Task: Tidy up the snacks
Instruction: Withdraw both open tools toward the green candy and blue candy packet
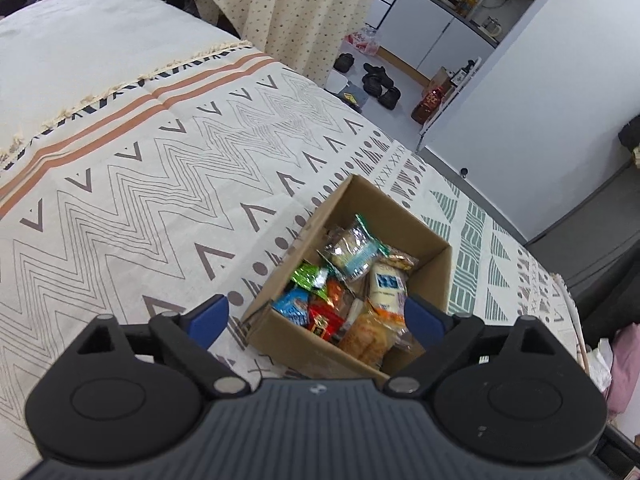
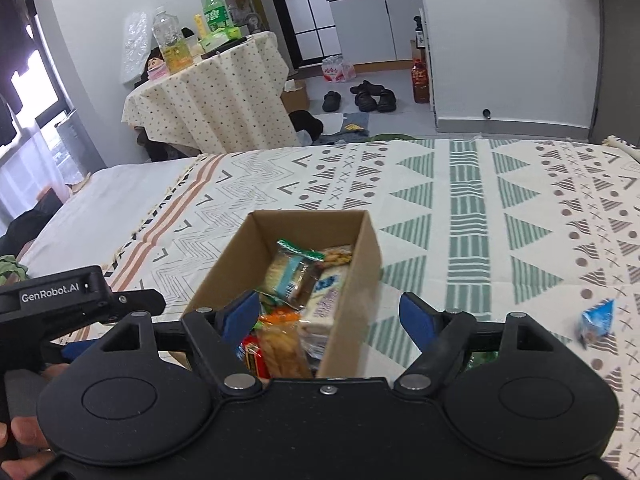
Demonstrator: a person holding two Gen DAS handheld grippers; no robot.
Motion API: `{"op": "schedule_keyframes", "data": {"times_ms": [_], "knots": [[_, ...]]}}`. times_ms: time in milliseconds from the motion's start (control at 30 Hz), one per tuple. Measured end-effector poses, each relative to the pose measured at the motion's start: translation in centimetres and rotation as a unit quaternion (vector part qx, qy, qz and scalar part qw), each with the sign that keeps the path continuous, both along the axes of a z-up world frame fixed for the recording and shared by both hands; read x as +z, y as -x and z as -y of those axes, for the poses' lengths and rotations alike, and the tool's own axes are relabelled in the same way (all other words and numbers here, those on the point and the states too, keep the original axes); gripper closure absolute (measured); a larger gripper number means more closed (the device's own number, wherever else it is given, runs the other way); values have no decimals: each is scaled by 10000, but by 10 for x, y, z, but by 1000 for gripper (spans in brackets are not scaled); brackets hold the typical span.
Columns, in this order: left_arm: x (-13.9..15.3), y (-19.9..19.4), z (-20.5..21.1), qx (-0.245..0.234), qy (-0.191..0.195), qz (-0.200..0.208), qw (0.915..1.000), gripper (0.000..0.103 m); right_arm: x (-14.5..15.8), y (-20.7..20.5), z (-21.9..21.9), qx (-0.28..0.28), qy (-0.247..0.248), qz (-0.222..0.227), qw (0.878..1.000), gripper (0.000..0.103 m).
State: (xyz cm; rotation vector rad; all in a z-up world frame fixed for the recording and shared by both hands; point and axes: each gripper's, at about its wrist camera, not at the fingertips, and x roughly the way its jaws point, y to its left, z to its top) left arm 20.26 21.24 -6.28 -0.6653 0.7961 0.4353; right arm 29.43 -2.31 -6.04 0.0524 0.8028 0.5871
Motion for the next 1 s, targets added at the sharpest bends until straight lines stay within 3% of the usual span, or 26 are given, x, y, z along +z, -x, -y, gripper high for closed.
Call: {"op": "schedule_keyframes", "data": {"times_ms": [100, 367, 1000], "knots": [[3, 1, 13, -87, -104, -23, 9999, 0, 1, 3, 11, -13, 13, 4, 10000, 26], [7, 3, 47, -271, -213, -43, 9994, 0, 1, 5, 54, -150, -214, -163, 9995, 24], [13, -11, 139, -693, -465, 38, 9965, 0, 2, 3, 153, -552, -249, -63, 9981, 10]]}}
